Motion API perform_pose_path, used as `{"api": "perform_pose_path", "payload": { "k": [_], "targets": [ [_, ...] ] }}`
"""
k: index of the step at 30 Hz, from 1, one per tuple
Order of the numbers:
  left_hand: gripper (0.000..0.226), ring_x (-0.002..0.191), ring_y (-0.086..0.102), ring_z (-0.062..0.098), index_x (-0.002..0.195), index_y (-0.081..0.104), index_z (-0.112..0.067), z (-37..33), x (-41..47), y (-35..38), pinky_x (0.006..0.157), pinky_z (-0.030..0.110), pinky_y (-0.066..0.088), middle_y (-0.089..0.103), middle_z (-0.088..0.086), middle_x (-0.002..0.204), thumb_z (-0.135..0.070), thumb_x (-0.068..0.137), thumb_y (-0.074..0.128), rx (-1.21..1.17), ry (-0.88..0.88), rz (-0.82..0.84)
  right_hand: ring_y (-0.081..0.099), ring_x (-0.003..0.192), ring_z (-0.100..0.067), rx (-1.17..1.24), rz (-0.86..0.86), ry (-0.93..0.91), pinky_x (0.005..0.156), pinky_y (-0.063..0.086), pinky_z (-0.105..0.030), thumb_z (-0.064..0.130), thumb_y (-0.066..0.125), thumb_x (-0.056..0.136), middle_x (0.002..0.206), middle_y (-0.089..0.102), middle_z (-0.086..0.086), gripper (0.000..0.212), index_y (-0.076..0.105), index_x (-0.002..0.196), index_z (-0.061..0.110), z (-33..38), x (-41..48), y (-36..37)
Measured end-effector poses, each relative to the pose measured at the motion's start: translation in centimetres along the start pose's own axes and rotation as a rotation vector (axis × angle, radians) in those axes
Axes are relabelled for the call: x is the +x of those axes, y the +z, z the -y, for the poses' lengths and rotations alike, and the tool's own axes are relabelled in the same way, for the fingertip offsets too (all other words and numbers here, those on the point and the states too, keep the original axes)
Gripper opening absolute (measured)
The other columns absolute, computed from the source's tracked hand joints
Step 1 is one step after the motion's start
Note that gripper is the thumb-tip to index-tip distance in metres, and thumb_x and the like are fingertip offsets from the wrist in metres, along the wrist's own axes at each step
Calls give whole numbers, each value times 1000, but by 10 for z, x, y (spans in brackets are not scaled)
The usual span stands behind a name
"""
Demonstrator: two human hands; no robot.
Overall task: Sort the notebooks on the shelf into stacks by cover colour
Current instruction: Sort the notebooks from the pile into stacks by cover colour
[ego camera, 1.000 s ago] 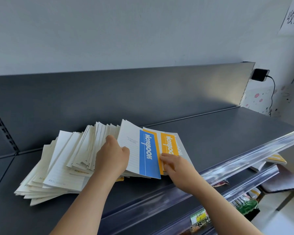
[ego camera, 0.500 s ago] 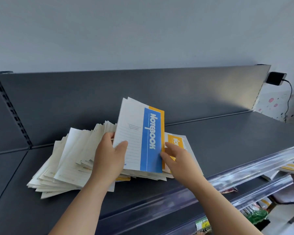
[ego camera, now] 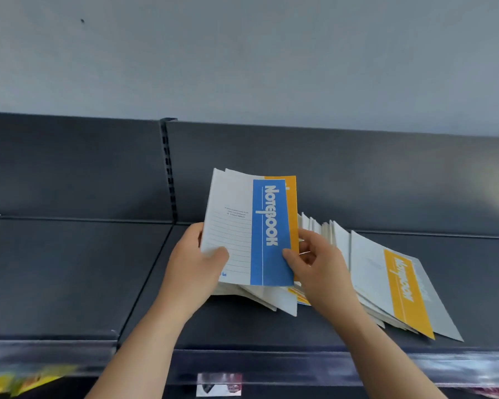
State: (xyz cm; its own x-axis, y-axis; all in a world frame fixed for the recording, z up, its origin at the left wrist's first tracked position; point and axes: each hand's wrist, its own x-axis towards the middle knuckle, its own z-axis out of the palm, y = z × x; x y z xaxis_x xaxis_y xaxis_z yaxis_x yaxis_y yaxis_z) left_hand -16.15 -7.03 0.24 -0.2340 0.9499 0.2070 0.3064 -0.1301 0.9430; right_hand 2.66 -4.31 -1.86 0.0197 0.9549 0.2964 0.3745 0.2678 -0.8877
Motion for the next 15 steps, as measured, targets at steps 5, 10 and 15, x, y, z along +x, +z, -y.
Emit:
{"api": "perform_pose_path", "payload": {
  "k": [5,10,15],
  "targets": [
    [35,89,60,-5,106,57,-36,19,-12,-81,62,14,45,64,-24,98,-8,88,48,82,-34,-77,65,79,-7,37,119,-46,65,57,-26,21,59,90,90,68,9,22,57,108,34,35,-7,72],
    [32,89,60,-2,105,59,-36,41,-26,-170,62,16,47,65,-23,96,-9,89,50,132,-62,-208,64,76,-8,98,238,-63,51,47,-15,17,61,89,87,67,8,22,58,106,31,73,-26,155],
    [29,88,58,-4,107,54,-32,64,-43,-262,57,10,41,61,-21,98,-9,90,53,183,-71,-317,64,75,-4,142,327,-66,55,49,-14,14,62,87,85,68,10,22,58,99,32,111,-50,243]
  ]
}}
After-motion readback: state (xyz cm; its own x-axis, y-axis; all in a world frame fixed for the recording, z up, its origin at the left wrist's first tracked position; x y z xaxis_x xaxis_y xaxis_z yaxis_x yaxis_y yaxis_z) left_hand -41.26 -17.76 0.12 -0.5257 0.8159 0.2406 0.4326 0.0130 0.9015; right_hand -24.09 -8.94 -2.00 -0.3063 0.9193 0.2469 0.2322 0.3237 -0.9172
